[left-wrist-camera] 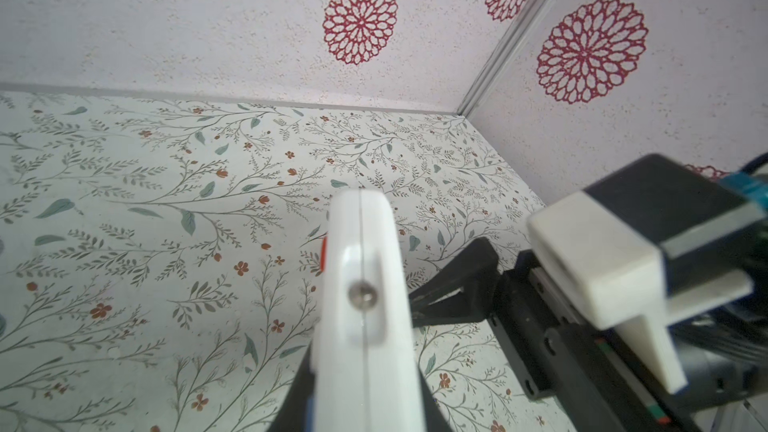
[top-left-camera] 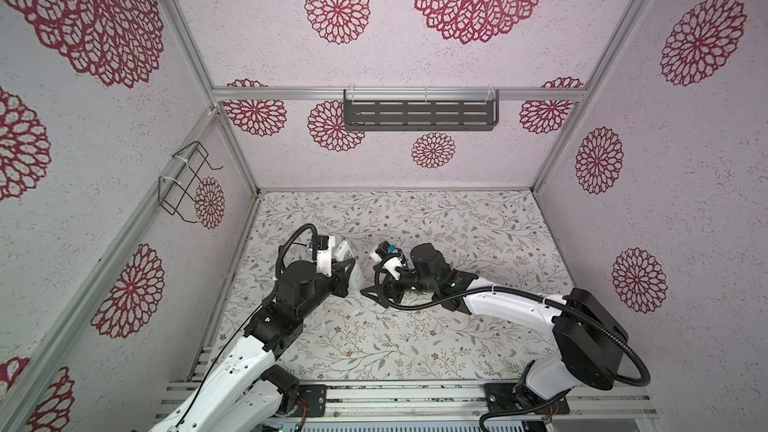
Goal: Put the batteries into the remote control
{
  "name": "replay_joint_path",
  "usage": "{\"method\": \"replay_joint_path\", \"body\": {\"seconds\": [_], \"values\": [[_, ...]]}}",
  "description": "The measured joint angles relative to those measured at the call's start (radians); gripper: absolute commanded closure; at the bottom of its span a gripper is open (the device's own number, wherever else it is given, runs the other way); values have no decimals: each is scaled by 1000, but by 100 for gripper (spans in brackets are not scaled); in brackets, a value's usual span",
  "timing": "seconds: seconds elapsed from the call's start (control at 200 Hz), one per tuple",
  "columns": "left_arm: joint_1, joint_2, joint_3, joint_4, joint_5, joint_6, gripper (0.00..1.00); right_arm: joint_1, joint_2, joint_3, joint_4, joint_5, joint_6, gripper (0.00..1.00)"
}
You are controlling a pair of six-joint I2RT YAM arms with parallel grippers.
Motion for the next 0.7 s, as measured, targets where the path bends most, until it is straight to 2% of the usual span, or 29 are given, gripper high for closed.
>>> {"method": "replay_joint_path", "body": {"seconds": [0.395,0.7], "values": [[-138,94,105,-103,-123,111,100,0,15,-74,134,-1,-1,11],[-168,111,122,-113,-173,134,100,1,23,-106,228,0,27,36]]}}
